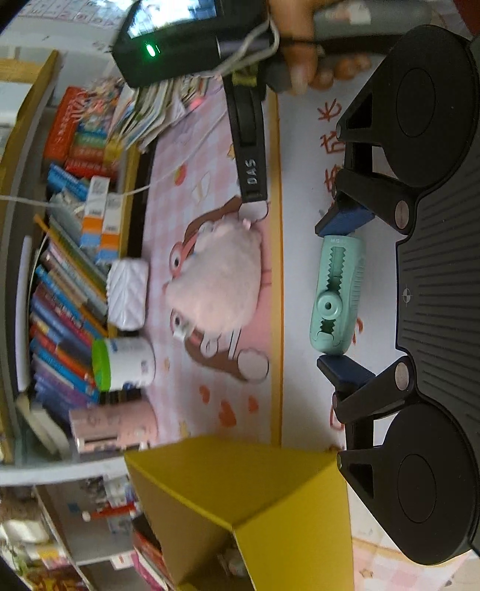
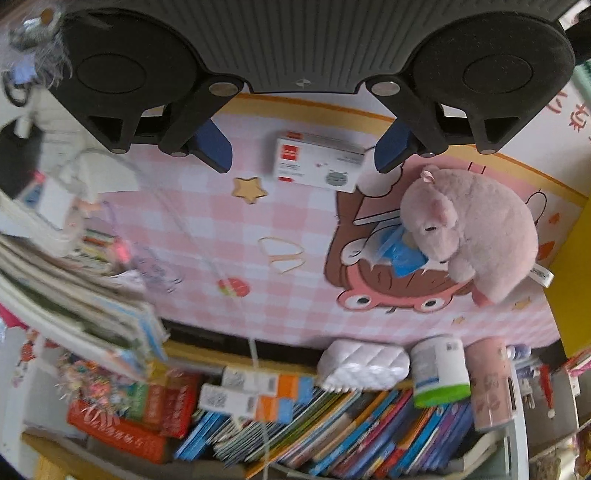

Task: Organize objects
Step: 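Close the left tool on the mint-green toy while the right tool grasps the white-and-red box, then carry the mint-green toy and white-and-red box in both tools over the yellow box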

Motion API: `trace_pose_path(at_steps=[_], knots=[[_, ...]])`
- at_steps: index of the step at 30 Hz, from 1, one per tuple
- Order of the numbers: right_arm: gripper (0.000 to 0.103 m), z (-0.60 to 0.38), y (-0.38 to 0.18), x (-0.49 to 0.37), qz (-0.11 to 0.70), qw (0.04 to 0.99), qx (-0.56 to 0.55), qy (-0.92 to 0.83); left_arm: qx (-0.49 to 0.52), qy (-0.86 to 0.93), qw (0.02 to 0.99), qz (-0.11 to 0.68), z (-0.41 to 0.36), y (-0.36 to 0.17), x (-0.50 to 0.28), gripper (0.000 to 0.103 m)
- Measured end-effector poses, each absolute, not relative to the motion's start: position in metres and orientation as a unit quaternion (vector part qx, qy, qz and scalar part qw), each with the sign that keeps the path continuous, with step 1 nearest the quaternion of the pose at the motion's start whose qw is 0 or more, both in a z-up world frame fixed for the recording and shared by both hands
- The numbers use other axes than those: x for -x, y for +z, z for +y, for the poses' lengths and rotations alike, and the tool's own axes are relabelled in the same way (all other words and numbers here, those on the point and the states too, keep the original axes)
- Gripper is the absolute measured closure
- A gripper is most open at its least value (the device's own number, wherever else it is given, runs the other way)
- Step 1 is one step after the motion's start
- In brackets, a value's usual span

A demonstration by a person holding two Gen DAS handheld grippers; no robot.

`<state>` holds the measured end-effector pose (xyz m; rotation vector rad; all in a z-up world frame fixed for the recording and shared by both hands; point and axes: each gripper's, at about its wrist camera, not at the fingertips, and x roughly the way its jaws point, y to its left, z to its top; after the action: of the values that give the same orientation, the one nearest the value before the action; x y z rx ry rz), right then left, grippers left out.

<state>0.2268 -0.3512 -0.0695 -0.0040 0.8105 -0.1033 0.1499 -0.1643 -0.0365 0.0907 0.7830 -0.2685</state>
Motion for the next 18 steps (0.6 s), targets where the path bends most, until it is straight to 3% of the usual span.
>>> trace_pose_path(at_steps=[4,7,18], knots=[[0.034,-0.347,-0.079,-0.240,0.406,0.913,-0.001,-0.047,-0.043,-0.120,0.918,0.377,-0.156,-0.034,-0.147,0.034],[0.051,-0.351,-0.080,-0.241,0.398,0.916,-0.027,-0.044,-0.039,-0.112,0.920,0.374,-0.150,-0.032,-0.144,0.034],[0.052,-0.345,-0.052,-0.208,0.405,0.910,-0.065,-0.052,-0.027,-0.112,0.926,0.359,-0.137,-0.026,-0.131,0.034]])
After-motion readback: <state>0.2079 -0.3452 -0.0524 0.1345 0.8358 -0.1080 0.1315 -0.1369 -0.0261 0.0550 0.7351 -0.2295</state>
